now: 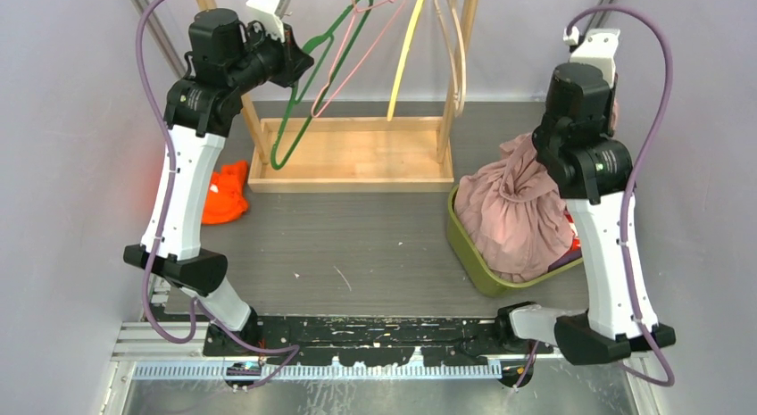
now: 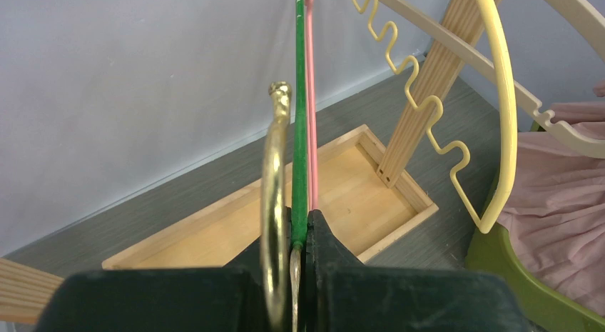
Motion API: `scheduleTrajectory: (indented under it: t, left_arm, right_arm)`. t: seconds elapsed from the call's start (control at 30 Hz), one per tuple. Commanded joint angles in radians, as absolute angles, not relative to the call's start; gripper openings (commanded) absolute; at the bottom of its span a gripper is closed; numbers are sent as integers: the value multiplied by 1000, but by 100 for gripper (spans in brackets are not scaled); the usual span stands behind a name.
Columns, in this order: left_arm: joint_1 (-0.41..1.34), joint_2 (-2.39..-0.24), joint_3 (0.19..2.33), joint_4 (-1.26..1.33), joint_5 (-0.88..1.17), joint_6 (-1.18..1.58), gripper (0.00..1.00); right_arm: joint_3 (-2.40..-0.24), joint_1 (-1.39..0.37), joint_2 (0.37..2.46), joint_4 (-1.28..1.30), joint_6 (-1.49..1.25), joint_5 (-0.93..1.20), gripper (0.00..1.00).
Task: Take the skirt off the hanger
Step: Place the clothesline in the bin.
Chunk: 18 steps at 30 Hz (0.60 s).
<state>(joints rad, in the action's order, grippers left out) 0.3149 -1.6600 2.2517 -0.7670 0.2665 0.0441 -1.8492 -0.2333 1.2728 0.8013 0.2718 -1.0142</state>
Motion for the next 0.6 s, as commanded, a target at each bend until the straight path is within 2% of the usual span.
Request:
scheduleTrajectory:
  t: [0.0,0.37,0.57]
  left_arm:
    - [315,-1611,2254,-690,293,47,0]
    - [315,-1615,2244,-676,312,81,0]
    - [315,-1621,2253,-676,315,89,0]
  right_arm:
    - [-1743,-172,1147,780,161,-958,6]
    - [-1572,-113,1005,855,66,-955,1]
    - [-1731,-105,999,795,136,-1091,1]
